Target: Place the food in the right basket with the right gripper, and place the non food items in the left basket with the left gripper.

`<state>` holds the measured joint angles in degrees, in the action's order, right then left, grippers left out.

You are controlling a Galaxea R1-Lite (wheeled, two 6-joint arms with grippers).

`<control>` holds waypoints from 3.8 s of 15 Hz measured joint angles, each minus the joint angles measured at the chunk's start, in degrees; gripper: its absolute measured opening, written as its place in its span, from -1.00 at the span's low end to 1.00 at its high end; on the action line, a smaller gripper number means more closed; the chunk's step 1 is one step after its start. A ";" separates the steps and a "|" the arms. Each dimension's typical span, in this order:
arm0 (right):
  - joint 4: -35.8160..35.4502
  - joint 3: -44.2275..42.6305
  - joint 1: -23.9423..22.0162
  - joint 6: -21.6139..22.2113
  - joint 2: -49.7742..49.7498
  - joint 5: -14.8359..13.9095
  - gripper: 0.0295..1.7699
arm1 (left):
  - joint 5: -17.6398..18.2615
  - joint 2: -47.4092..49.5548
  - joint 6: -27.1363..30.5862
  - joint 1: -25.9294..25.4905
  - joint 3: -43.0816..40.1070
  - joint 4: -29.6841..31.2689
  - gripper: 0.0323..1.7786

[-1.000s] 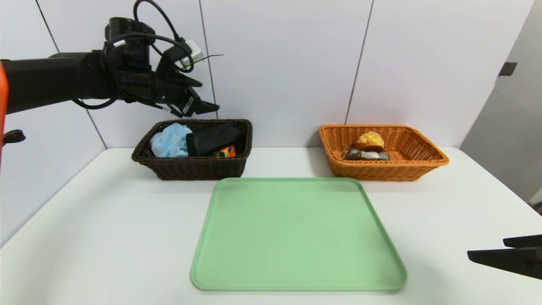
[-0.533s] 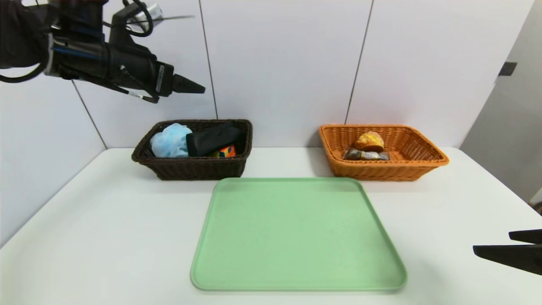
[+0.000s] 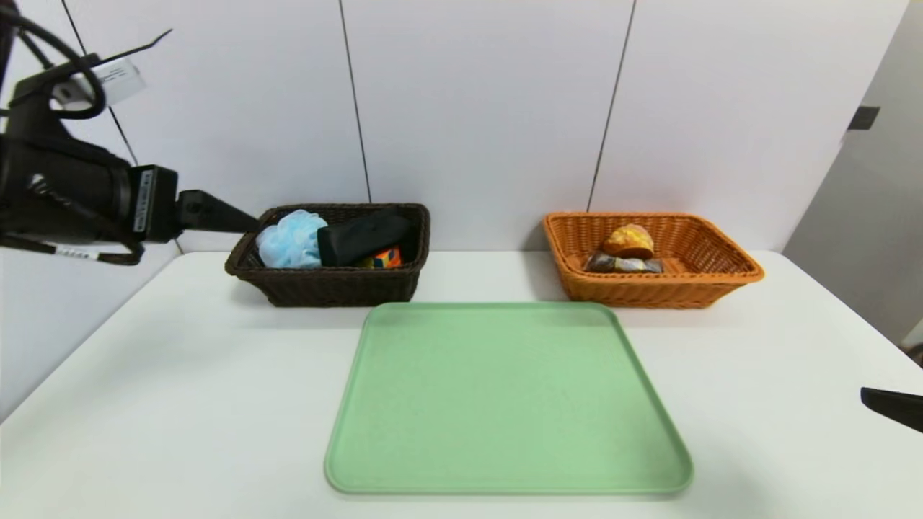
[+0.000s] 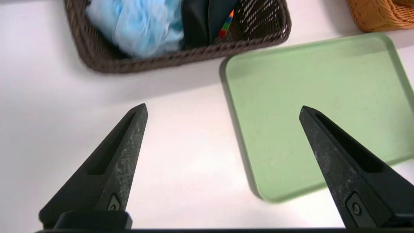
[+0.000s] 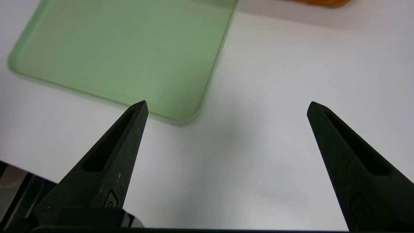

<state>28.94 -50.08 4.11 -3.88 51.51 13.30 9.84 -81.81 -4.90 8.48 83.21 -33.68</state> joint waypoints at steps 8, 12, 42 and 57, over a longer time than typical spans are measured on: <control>-1.46 4.08 -2.24 -3.47 -14.02 -1.84 0.92 | -10.17 26.53 -5.29 -3.74 -23.34 0.45 0.89; -1.29 6.75 -2.84 -3.89 -20.03 -0.44 0.92 | -10.61 37.35 -4.19 -7.33 -29.99 -0.27 0.90; -30.42 40.28 -4.04 -7.73 -51.58 -7.18 0.92 | -10.36 81.84 5.19 -9.25 -75.08 27.58 0.90; -28.50 50.05 -4.04 -0.56 -51.58 -11.13 0.92 | -9.91 81.86 4.24 -9.25 -83.21 34.01 0.90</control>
<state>0.44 -0.02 0.07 -4.44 -0.07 2.17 -0.07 0.05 -0.66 -0.77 0.00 0.33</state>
